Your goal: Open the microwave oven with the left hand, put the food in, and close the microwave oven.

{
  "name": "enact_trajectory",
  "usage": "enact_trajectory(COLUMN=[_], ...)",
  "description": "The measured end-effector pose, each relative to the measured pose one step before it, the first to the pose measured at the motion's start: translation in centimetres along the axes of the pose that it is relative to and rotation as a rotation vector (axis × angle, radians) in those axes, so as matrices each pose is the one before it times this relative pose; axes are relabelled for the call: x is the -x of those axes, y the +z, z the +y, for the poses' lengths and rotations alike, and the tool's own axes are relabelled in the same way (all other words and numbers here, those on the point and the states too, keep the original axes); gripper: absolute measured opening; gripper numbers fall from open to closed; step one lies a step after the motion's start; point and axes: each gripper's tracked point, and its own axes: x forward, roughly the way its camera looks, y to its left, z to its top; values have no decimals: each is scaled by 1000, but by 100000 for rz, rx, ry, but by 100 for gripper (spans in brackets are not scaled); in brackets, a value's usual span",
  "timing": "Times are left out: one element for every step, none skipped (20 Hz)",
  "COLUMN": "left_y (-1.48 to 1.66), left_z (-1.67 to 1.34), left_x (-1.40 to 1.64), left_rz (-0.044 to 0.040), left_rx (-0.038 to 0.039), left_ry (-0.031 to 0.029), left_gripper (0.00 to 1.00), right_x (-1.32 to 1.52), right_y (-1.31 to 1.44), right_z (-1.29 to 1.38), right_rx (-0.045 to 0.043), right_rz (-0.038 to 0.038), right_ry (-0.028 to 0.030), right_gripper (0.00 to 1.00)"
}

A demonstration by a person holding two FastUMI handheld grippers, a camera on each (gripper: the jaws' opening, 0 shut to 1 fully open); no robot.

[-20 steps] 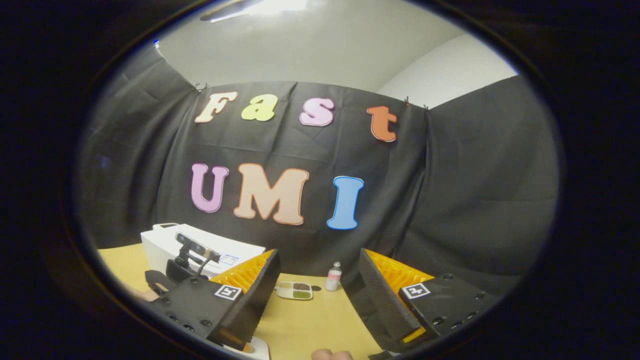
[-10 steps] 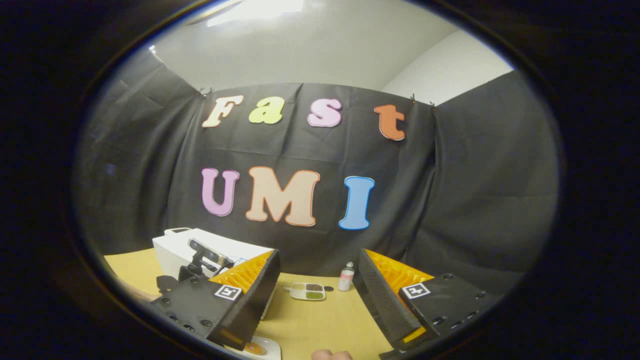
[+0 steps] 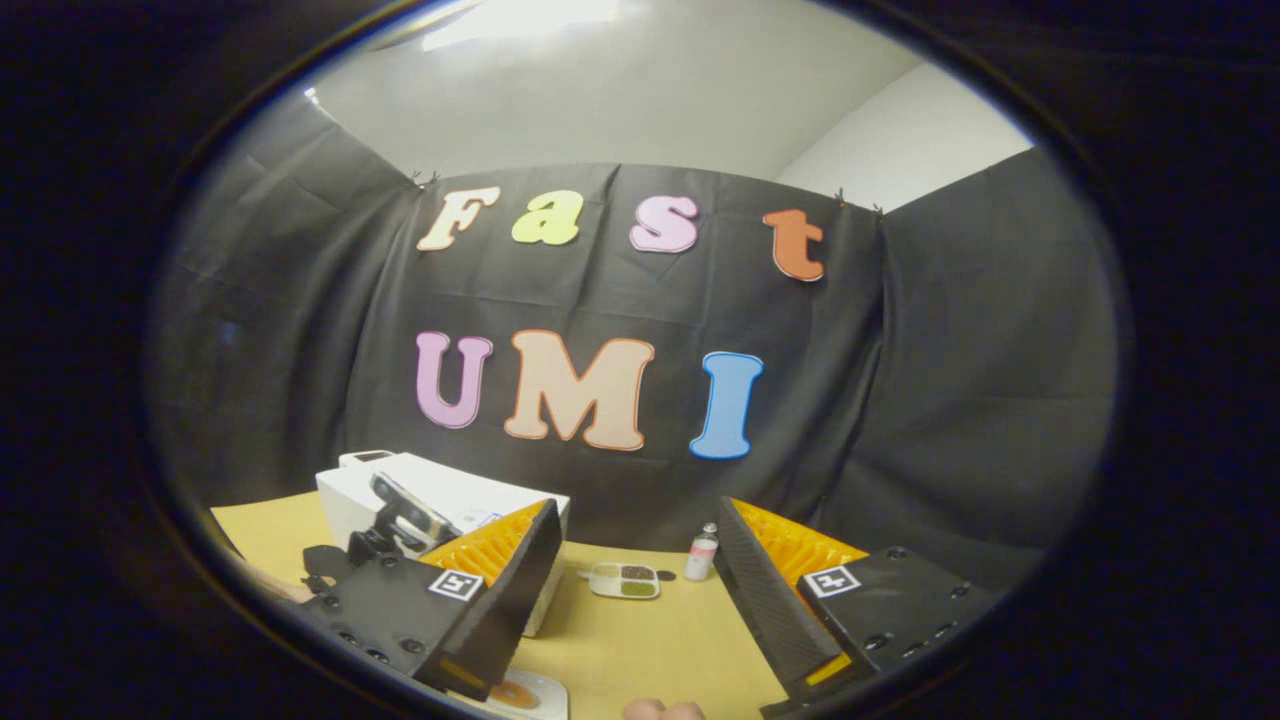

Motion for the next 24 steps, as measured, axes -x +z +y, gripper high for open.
enact_trajectory(left_y=[318, 148, 446, 169, -16, -223, -314, -188, -95, -116, 123, 424, 68, -350, -10, 333, 50, 63, -3, -324, 50, 92, -159, 49], left_z=[352, 99, -71, -666, -827, -573, 294, 500, 593, 560, 402, 71, -254, -657, 389, -62, -159, -24, -65, -5, -90, -45, 119, 67], left_x=[117, 110, 330, 12, 105, -595, -90, -502, -482, -513, -452, -459, -425, -201, 208, 148, -44, -12, -97, 124, 33, 51, -20, 52], left_rz=[-1383, -1115, -3094, -1739, -352, 597, 2126, 1475, 1097, 759, 923, -282, 983, 2317, 498, -1367, -2783, -2402, -63, 1176, -449, 373, 475, -311], left_rx=[95, -880, -1083, -871, -395, -86, 366, 1952, 3404, 4386, 3235, 2741, 2391, 1948, -964, -1634, -684, -495, -954, -870, 304, -1659, -1209, -224], left_ry=[2865, 2211, 1211, -2014, -2325, -2749, 1643, 1774, 1833, 1781, 1006, -947, -2105, -3456, 837, 2090, 742, 72, -1132, -1301, -1175, -1327, -488, 152], left_gripper=[1, 1, 4, 18, 28, 54, 59, 59, 58, 59, 58, 55, 59, 53, 34, 16, 11, 5, 4, 3, 4, 3, 3, 3], right_x=[74, 162, 94, 64, 23, 11, -104, -70, -124, -15, -50, 53, 26, 30, -63, -59, -18, 45, 54, 17, 29, -34, -91, -21], right_y=[197, 52, -288, -488, -395, -346, -49, 67, 208, 98, 5, -232, -266, -151, 27, 48, 171, 28, 77, -86, -141, -205, 94, 244], right_z=[-418, -338, -233, -166, -112, -193, -94, -139, -180, -263, -73, -104, 29, 91, 133, 60, 81, 124, -11, 49, 67, 67, 79, 302], right_rx=[1952, 1775, 1419, 916, 472, -114, -554, -534, -163, 174, 372, 346, 177, 62, 96, 87, 92, 137, 185, 151, 203, 82, -306, -430], right_rz=[-430, -141, 490, 1111, 1495, 1191, 697, 145, -277, -403, -66, 467, 760, 550, 307, -103, -289, -264, -134, -29, 464, 429, -84, -468], right_ry=[-371, -40, -65, 143, 210, 62, 141, 168, -193, -193, -123, 24, 292, 326, 299, 239, 192, 129, 34, 96, 209, 63, 303, 563], right_gripper=[97, 100, 96, 96, 97, 97, 100, 97, 100, 99, 98, 96, 97, 97, 97, 97, 97, 97, 97, 97, 97, 97, 97, 97])
